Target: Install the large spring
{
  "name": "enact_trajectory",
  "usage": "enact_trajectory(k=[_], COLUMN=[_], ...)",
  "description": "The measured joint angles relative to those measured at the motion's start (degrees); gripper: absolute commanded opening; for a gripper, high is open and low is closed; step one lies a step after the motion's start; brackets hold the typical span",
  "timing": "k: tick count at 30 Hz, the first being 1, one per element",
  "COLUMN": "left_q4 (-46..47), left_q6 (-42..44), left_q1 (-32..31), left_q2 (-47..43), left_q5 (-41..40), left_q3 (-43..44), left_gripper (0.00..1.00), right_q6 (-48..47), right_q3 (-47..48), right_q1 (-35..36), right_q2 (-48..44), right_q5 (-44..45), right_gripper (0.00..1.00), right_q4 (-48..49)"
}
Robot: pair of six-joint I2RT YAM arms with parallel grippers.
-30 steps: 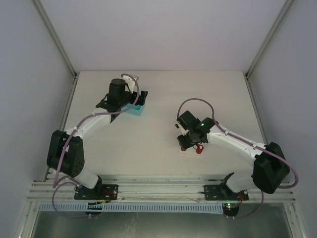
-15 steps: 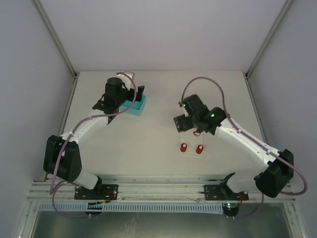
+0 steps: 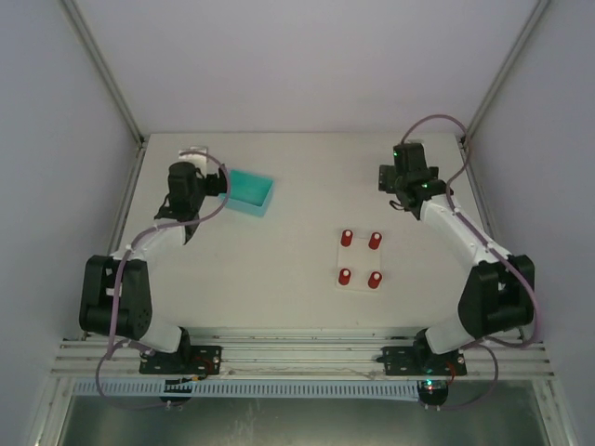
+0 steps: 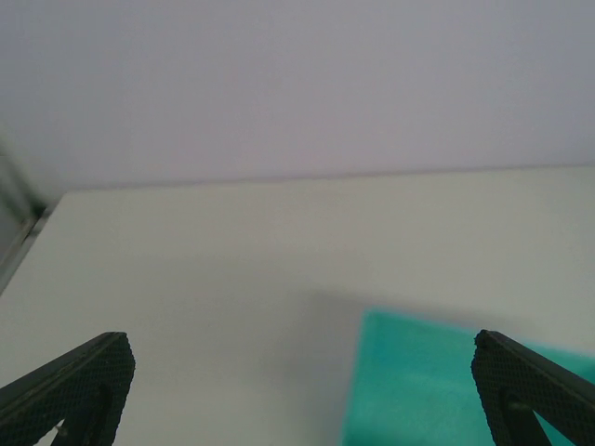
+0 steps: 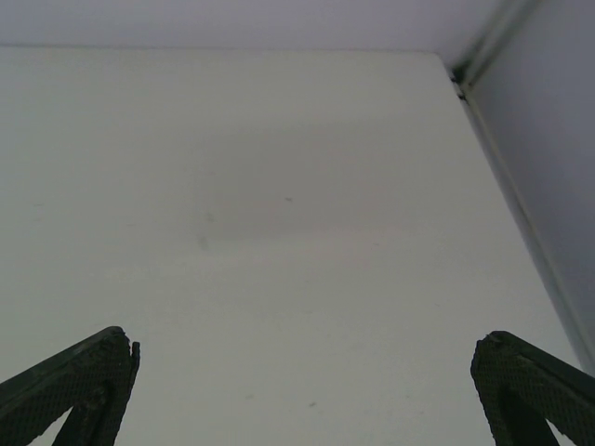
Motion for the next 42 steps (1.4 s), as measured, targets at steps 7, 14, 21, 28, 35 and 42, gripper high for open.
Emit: enact_trajectory(k=[7,14,21,28,35,42], left_q4=[7.5,10.8,16.3,21.5,27.1,35.3], left_q6=[-0.7,-2.4,-4.6,-4.5,-4.6,-4.5], left_q1=[5.9,8.2,10.6,10.6,10.6,9.4], left_q2=[-4.0,-1.9,2.9,6.3,5.1,3.0], left_q5=[-3.0,-5.3,-4.0,3.4,5.1,2.6], left_q3=[-13.6,-18.9,-22.4,-22.9,-25.5,-32.6], left_gripper=[0.99,0.99,0.99,0.99,0.99,0.99], right_q6=[-1.7,-2.6,-5.5,-5.9,-6.4,-6.3], right_q3=[-11.7,-16.2,-13.1,-16.7,-27.0,-34.5], right_q1=[-7.3,-10.1,-11.5,-13.2,-14.3,-14.9], right_q2=[3.8,9.4,12.5,10.0,9.4,6.1], right_q5=[-0.1,-6.7,-9.7,-11.6,-15.9,-18.1], right_gripper=[0.99,0.99,0.99,0.99,0.99,0.99], right_q4=[12.3,21.3,24.0,25.0,33.9,42.0])
